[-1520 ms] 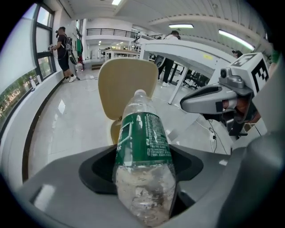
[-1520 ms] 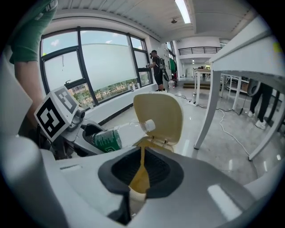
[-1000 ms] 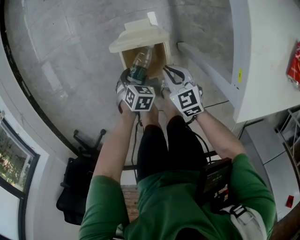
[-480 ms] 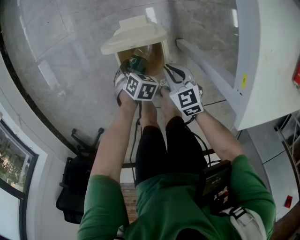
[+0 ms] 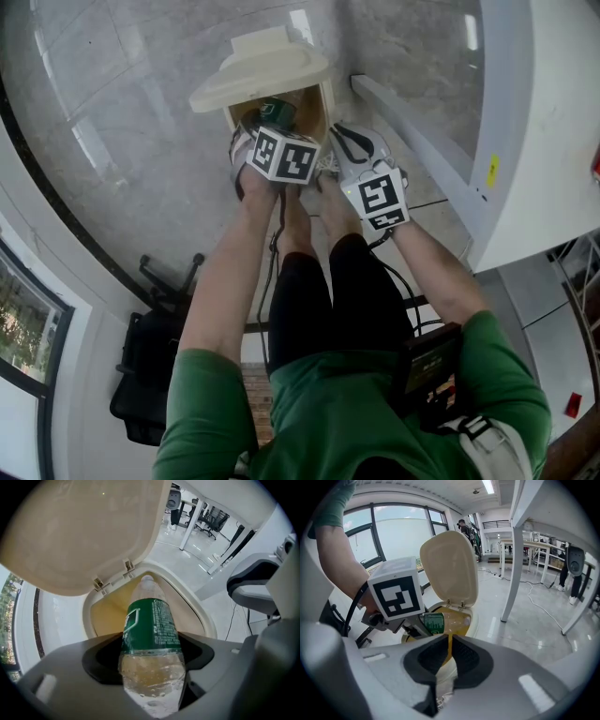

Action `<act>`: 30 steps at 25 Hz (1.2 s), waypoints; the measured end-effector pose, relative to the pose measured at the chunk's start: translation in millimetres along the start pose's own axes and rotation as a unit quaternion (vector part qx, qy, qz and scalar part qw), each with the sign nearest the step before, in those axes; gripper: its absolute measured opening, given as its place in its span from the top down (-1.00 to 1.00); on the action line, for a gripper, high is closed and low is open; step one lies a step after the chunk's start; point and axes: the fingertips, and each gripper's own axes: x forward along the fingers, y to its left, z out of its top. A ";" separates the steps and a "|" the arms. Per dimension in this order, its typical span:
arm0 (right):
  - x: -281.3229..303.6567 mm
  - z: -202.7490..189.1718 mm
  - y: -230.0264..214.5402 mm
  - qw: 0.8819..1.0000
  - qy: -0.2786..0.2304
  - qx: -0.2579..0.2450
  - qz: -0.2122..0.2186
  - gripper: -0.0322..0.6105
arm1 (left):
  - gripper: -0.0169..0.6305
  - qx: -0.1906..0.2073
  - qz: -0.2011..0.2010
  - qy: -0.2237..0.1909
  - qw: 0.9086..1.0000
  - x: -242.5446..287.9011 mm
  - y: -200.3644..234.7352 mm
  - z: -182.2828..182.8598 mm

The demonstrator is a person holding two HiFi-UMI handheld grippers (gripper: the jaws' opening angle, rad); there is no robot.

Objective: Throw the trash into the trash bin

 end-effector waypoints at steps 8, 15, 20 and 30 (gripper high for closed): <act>-1.0 -7.4 -8.6 1.000 0.000 0.005 -0.001 0.81 | -0.13 -0.025 -0.009 0.009 1.000 14.7 0.6 10.0; -1.4 -10.6 -13.5 1.000 0.001 0.007 -0.001 0.81 | -0.16 -0.042 -0.006 -0.017 0.999 15.0 6.7 17.6; -0.5 -10.4 -13.0 1.000 0.001 0.007 0.000 0.81 | -0.19 -0.041 -0.001 -0.032 0.999 13.8 9.5 21.1; -7.6 6.9 -6.6 1.000 -0.006 0.005 0.000 0.81 | 0.24 -0.020 0.019 -0.147 0.989 -30.4 8.1 35.3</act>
